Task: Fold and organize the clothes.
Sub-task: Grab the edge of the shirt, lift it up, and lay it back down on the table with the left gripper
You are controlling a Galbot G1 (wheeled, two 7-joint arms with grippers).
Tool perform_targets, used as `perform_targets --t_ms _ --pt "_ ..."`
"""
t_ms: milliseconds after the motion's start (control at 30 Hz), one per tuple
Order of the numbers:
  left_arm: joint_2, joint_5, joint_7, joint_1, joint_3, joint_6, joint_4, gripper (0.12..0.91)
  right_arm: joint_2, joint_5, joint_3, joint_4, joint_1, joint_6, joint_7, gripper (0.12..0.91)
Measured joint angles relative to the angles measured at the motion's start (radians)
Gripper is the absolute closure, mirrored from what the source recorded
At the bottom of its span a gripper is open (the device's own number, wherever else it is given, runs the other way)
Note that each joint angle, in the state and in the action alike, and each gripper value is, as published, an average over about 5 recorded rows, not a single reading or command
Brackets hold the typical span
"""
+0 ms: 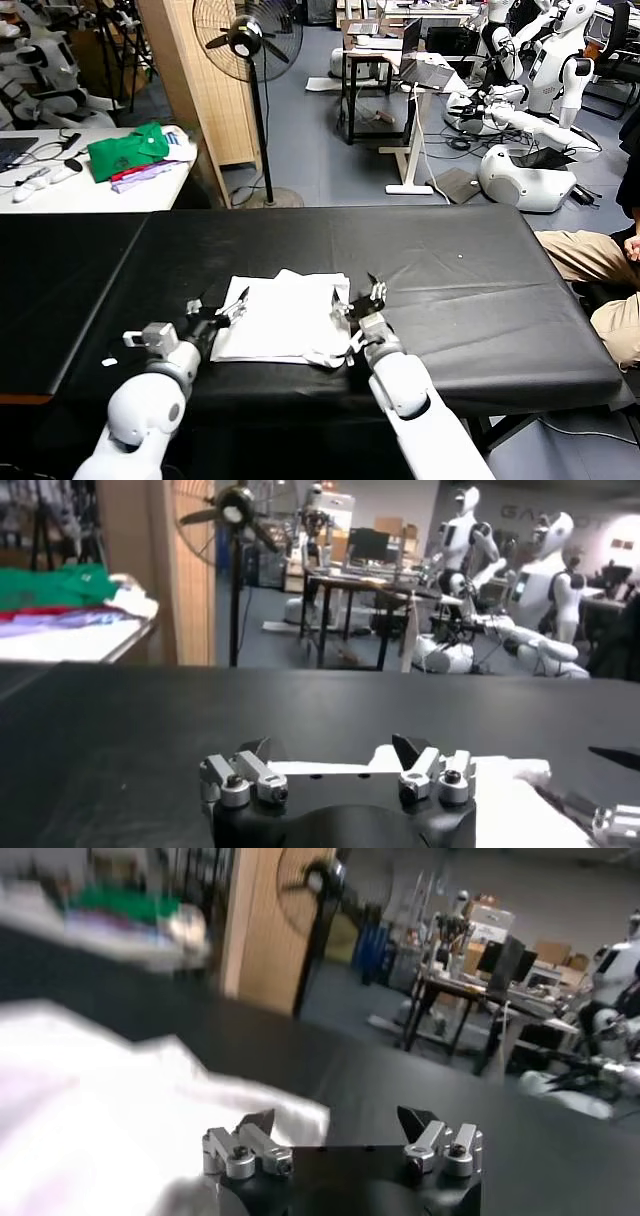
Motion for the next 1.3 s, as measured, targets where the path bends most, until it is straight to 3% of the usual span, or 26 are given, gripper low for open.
perform_targets --t_ms 167,300,500,700,800,1033,1133,1300 --pt "0.004 -0.196 -0.011 -0.010 -0.063 0.055 0.044 0.232 -0.036 0.153 0.051 0.098 -0.039 0.010 -0.008 0.227" --pt "-0.001 -0.354 -0.022 -0.018 -0.094 0.088 0.082 0.232 -0.054 0.226 0.084 0.171 -0.076 0.011 -0.006 0.227" --pt "-0.012 -0.508 -0.026 -0.011 -0.107 0.139 0.128 0.232 -0.060 0.248 0.099 0.237 -0.105 0.007 -0.005 0.227" --pt "-0.021 -0.560 -0.023 -0.013 -0.112 0.150 0.153 0.244 -0.062 0.251 0.106 0.256 -0.118 0.007 -0.004 0.227" --pt "-0.024 -0.566 -0.022 -0.014 -0.114 0.147 0.160 0.333 -0.061 0.251 0.108 0.259 -0.121 0.007 -0.003 0.227" --pt "-0.027 -0.546 -0.019 -0.011 -0.114 0.142 0.158 0.724 -0.051 0.233 0.110 0.256 -0.125 0.007 0.001 0.227" --pt "-0.028 -0.515 -0.020 -0.012 -0.113 0.134 0.149 0.857 -0.044 0.204 0.110 0.253 -0.131 -0.002 0.013 0.227" --pt "-0.022 -0.349 -0.020 -0.010 -0.102 0.089 0.118 0.894 -0.030 0.125 0.128 0.246 -0.149 -0.088 0.065 0.227"
